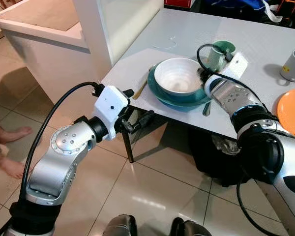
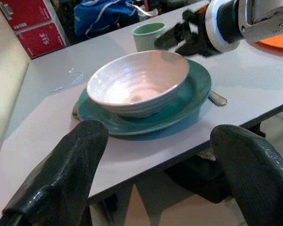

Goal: Setting the table

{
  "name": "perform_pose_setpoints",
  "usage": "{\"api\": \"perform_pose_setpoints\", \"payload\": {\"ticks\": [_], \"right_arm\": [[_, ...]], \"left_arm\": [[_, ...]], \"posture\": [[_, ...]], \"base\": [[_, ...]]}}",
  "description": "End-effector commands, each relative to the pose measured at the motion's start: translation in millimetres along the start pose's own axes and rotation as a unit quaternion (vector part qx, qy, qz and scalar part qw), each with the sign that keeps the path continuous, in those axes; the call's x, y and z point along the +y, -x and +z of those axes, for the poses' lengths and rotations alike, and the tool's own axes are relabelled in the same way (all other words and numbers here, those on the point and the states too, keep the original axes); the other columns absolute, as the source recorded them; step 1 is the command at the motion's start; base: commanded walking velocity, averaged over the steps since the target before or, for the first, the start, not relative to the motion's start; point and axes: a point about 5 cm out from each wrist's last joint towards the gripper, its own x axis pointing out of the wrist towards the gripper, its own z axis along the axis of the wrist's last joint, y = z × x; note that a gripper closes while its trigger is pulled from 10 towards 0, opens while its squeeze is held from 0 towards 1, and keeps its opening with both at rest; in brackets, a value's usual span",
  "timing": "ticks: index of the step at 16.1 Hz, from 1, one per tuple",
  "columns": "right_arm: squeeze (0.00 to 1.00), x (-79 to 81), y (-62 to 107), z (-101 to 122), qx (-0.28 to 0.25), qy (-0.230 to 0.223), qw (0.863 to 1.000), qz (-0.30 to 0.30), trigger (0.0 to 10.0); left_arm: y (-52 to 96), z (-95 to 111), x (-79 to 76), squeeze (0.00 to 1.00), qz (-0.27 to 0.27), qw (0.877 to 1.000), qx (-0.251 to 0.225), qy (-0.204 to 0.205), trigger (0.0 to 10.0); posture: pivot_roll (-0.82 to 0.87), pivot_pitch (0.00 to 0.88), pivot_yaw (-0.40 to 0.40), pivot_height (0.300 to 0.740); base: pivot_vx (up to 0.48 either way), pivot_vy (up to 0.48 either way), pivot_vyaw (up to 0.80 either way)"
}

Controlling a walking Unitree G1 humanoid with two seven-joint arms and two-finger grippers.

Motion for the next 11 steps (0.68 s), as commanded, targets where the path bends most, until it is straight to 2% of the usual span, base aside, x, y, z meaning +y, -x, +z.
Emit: {"api": "perform_pose_setpoints", "payload": {"ticks": [1,2,3,4,6,7,8,9,11], "right_arm": [[0.0,7.6,0.9,18.0,-0.047,0.018,0.998,0.025,10.0],[0.0,9.2,1.4,22.5,-0.061,0.018,0.997,0.036,10.0],[0.0,7.4,5.1,41.7,-0.121,0.062,0.99,0.049,10.0],[0.0,5.1,7.2,49.4,-0.145,0.09,0.984,0.044,10.0],[0.0,-9.0,22.6,74.8,-0.246,0.165,0.955,0.015,10.0],[0.0,-19.2,38.1,81.3,-0.284,0.188,0.94,-0.002,10.0],[0.0,-34.7,68.0,79.0,-0.316,0.222,0.922,-0.025,10.0],[0.0,-47.4,87.1,70.3,-0.317,0.235,0.918,-0.044,10.0],[0.0,-70.7,123.5,48.1,-0.306,0.236,0.919,-0.075,10.0]], "left_arm": [[1.3,1.9,5.3,0.0,0.01,1.0,-0.002,-0.011,10.0],[1.2,1.9,5.3,0.0,0.011,1.0,-0.003,-0.011,10.0],[-0.1,2.0,7.4,0.0,0.027,1.0,-0.01,-0.003,10.0],[-0.7,2.3,8.4,0.0,0.033,0.999,-0.014,0.001,10.0],[-6.7,4.2,10.6,0.0,0.063,0.997,-0.035,0.009,10.0],[-12.0,2.6,10.9,0.0,0.091,0.995,-0.043,0.016,10.0],[-18.5,-3.1,9.6,0.0,0.125,0.99,-0.048,0.048,10.0],[-21.8,-9.1,6.5,0.0,0.132,0.988,-0.044,0.07,10.0],[-27.1,-18.5,-5.5,0.0,0.115,0.991,-0.032,0.065,10.0]], "posture": [[0.15,0.129,0.029,0.74],[0.15,0.129,0.029,0.74],[0.14,0.122,0.027,0.74],[0.14,0.122,0.027,0.74],[0.09,0.109,0.037,0.74],[0.07,0.108,0.041,0.74],[0.02,0.11,0.058,0.74],[0.0,0.112,0.063,0.74],[-0.02,0.113,0.072,0.74]], "base": [[0.0,0.0,0.0],[0.0,0.0,0.0],[0.0,0.0,0.0],[0.0,0.0,0.0],[0.0,0.0,0.0],[0.0,0.0,0.0],[0.0,0.0,-0.74],[0.0,0.0,-0.76],[0.0,0.0,-0.79]]}}
